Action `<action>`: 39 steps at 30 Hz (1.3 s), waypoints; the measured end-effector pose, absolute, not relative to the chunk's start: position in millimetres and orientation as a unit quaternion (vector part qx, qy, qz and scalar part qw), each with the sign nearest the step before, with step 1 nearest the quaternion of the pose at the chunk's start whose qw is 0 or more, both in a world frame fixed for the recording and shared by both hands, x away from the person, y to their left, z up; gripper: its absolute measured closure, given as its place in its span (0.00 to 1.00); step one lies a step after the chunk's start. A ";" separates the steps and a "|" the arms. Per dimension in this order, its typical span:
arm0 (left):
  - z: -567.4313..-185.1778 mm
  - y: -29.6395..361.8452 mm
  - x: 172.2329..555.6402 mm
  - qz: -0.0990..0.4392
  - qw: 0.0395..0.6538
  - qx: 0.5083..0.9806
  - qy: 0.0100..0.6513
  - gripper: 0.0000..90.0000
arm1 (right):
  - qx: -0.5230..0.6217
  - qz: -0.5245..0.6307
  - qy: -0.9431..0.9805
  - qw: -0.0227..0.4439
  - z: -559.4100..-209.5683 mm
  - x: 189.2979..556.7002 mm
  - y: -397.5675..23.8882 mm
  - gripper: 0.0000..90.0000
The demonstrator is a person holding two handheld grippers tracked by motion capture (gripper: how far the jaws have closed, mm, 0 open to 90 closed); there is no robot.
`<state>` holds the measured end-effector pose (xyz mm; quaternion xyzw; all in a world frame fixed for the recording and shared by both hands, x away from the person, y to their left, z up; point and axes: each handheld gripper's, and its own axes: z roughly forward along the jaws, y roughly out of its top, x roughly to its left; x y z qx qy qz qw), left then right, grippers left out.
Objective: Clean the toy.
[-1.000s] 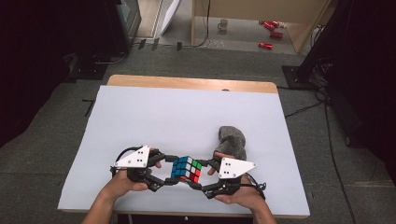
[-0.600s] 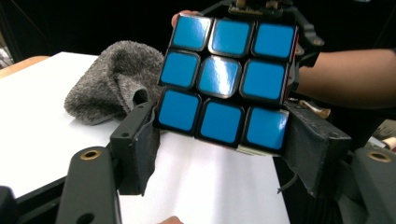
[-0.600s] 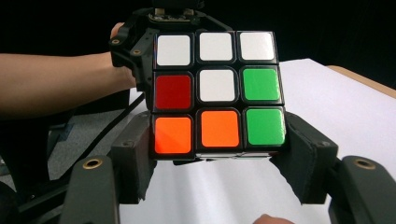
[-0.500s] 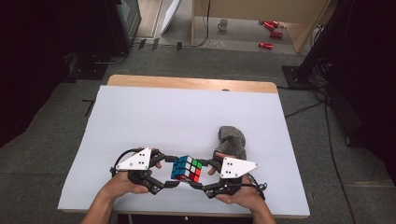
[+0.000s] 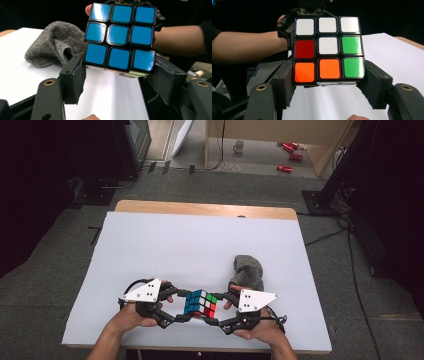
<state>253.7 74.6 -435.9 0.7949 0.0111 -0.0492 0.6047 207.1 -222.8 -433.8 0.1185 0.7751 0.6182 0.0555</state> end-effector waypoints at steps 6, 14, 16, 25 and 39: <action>-437.1 75.1 256.0 -0.064 0.604 0.794 0.007 0.37 | 0.107 0.614 0.780 0.060 -434.0 205.5 -221.5 0.39; -437.4 74.6 253.9 -0.034 0.606 0.794 0.009 0.35 | 0.114 0.602 0.787 0.066 -435.7 206.4 -219.5 0.39; -438.0 73.0 252.8 -0.037 0.601 0.798 0.005 0.32 | 0.111 0.593 0.795 0.065 -438.1 206.3 -216.2 0.39; -443.1 64.7 248.4 -0.026 0.576 0.817 -0.012 0.34 | 0.114 0.585 0.801 0.051 -440.0 206.5 -209.6 0.39; -441.5 66.6 250.2 -0.041 0.584 0.811 -0.010 0.38 | 0.118 0.591 0.797 0.030 -440.2 209.1 -212.9 0.38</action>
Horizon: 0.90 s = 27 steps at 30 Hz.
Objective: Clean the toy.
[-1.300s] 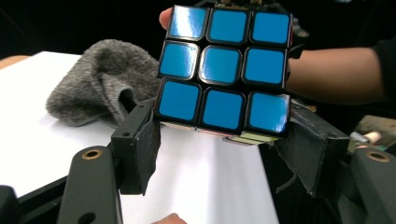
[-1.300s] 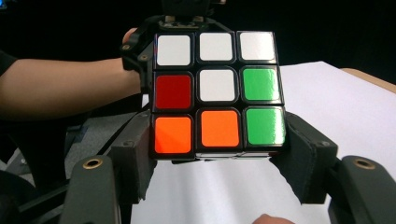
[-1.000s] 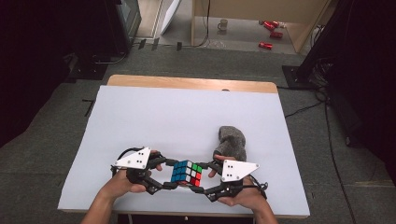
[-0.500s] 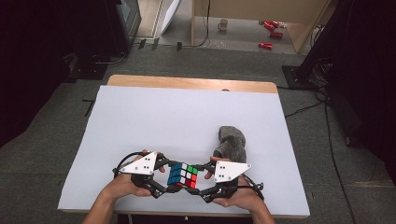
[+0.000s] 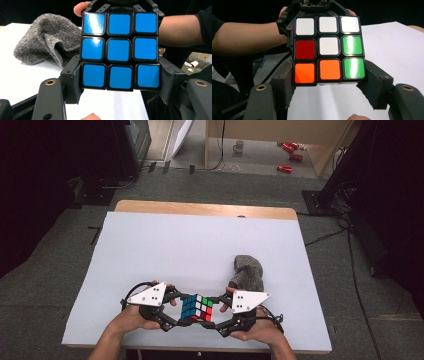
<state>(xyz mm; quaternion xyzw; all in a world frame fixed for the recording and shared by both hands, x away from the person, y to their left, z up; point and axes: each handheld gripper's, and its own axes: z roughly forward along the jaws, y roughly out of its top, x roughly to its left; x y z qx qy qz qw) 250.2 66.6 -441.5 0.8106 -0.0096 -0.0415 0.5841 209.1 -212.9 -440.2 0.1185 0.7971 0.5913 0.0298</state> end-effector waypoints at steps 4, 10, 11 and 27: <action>-440.9 68.4 250.6 -0.039 0.586 0.809 -0.009 0.38 | 0.122 0.587 0.800 0.036 -441.7 209.5 -212.5 0.36; -437.8 74.7 252.9 -0.031 0.599 0.800 0.004 0.38 | 0.137 0.582 0.800 0.046 -442.1 211.8 -216.5 0.29; -437.7 75.2 253.4 -0.026 0.599 0.800 0.006 0.38 | 0.141 0.582 0.799 0.052 -441.3 212.8 -218.4 0.27; -437.8 80.8 258.6 -0.003 0.603 0.797 0.036 0.38 | 0.319 0.529 0.754 0.222 -441.3 240.8 -273.7 0.13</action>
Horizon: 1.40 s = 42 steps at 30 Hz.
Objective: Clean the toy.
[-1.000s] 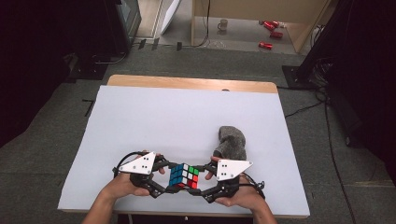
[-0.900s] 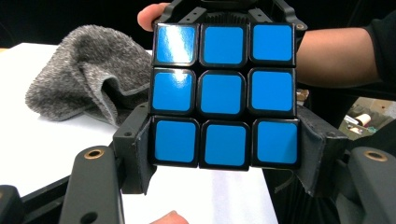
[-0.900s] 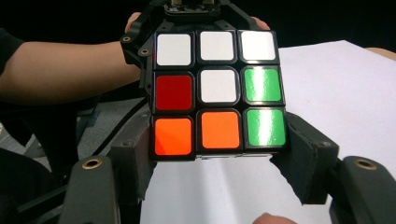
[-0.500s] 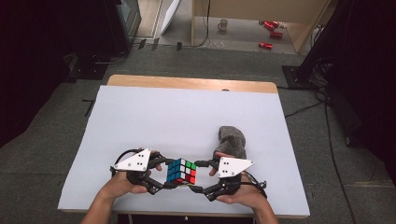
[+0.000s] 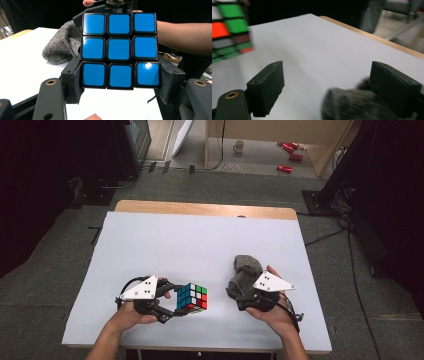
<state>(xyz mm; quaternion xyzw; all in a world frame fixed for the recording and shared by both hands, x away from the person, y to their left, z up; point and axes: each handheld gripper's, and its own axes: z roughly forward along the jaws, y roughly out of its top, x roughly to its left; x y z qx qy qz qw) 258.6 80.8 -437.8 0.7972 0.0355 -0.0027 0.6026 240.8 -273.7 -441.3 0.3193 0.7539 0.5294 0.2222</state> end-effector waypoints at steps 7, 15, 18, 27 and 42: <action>-437.5 82.0 259.5 0.004 0.603 0.797 0.040 0.38 | 0.397 0.489 0.733 0.258 -454.5 253.0 -288.3 0.08; -436.8 84.7 260.5 0.009 0.606 0.794 0.048 0.38 | 0.453 0.428 0.738 0.258 -470.2 265.3 -291.2 0.03; -436.6 85.9 261.0 0.010 0.607 0.793 0.049 0.38 | 0.467 0.413 0.739 0.255 -474.8 268.0 -291.7 0.04; -436.4 86.7 261.2 0.014 0.607 0.793 0.052 0.38 | 0.507 0.351 0.736 0.281 -488.2 273.0 -296.3 0.29; -437.7 84.2 261.3 0.022 0.600 0.797 0.059 0.38 | 0.483 0.420 0.707 0.300 -476.8 261.2 -303.4 0.88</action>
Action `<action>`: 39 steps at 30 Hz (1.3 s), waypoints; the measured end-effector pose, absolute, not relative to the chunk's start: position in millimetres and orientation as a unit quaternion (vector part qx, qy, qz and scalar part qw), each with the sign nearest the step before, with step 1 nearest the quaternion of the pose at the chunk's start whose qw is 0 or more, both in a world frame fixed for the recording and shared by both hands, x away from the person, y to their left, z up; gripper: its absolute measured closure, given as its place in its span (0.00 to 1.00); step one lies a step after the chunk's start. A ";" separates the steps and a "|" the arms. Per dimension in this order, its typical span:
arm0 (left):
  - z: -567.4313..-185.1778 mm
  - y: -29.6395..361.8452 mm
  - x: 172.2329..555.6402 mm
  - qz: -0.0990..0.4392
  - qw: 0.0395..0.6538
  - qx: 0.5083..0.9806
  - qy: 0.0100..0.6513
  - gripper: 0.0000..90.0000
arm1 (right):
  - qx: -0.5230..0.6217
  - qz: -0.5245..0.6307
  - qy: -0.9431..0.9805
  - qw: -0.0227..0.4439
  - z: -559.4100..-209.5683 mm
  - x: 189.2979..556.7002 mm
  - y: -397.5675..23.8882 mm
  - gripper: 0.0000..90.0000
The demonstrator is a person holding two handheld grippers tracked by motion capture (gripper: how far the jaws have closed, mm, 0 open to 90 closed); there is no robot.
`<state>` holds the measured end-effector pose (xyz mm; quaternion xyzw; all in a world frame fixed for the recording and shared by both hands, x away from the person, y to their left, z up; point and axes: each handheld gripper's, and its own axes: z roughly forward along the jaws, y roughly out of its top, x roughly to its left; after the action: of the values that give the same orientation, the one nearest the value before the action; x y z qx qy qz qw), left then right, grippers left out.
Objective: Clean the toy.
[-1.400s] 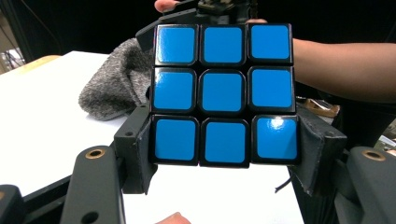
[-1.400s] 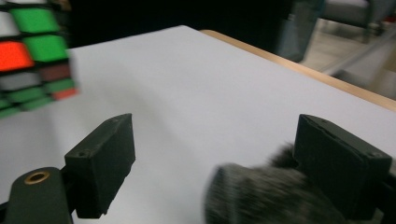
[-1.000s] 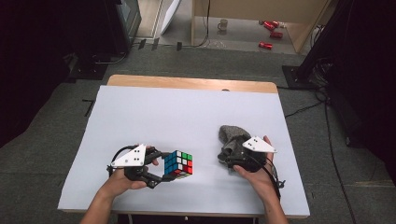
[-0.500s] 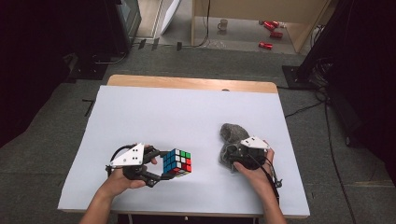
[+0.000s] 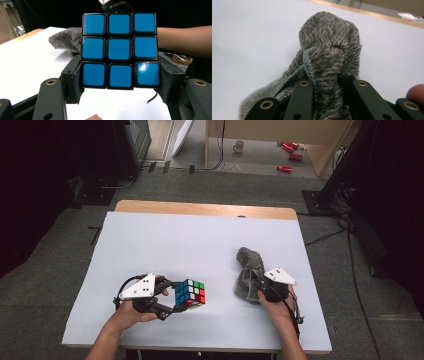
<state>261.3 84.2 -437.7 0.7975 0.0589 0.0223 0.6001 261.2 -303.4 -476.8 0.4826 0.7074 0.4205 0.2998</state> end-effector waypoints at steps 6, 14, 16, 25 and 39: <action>-441.0 80.4 262.9 0.033 0.583 0.808 0.075 0.38 | 0.429 0.471 0.711 0.297 -453.7 248.4 -288.8 0.89; -445.0 76.6 266.3 0.051 0.565 0.817 0.105 0.38 | 0.374 0.524 0.715 0.272 -431.1 233.1 -264.6 0.89; -445.8 75.1 266.5 0.054 0.560 0.820 0.108 0.38 | 0.361 0.534 0.717 0.265 -426.7 229.8 -258.9 0.89; -447.2 66.2 264.9 0.071 0.541 0.830 0.115 0.38 | 0.312 0.571 0.725 0.227 -416.4 217.9 -237.3 0.89; -440.2 64.1 259.1 0.071 0.560 0.820 0.097 0.38 | 0.293 0.576 0.742 0.178 -428.4 215.6 -215.0 0.88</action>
<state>259.1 64.1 -440.2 0.8195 0.0974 0.0711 0.5602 215.6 -215.0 -428.4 0.2934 0.7422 0.5756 0.1781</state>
